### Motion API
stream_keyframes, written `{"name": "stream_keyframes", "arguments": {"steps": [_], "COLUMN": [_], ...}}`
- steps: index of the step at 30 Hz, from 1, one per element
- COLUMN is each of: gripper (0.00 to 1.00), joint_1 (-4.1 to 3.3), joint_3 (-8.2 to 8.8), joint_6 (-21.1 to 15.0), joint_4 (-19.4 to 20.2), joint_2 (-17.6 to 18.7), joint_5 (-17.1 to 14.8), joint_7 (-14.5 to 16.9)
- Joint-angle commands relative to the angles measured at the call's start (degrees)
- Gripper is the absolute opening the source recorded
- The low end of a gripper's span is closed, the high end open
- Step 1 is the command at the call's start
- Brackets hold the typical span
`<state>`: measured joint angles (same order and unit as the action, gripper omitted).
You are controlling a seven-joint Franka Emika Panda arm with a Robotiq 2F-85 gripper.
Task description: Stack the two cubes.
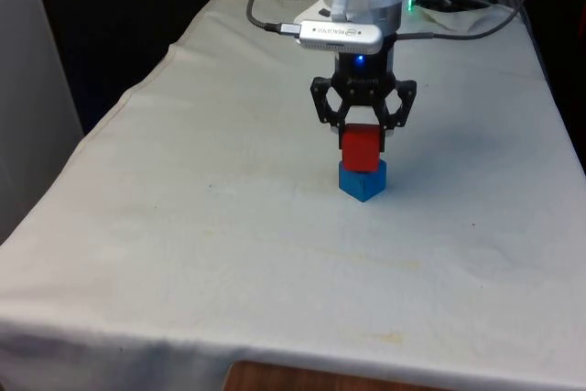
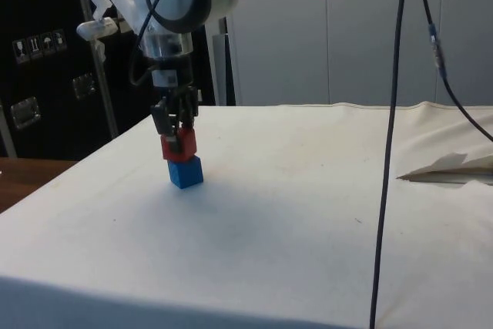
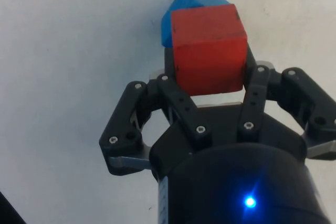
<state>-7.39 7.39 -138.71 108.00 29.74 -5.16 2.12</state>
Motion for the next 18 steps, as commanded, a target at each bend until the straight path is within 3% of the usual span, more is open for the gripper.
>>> {"name": "stream_keyframes", "arguments": {"steps": [1, 18], "gripper": [0.01, 0.01], "joint_1": [0.06, 0.00], "joint_3": [-0.17, -0.11], "joint_6": [0.2, 0.0], "joint_4": [-0.7, -0.8], "joint_2": [0.5, 0.9], "joint_5": [-0.2, -0.1], "joint_7": [0.1, 0.1]}}
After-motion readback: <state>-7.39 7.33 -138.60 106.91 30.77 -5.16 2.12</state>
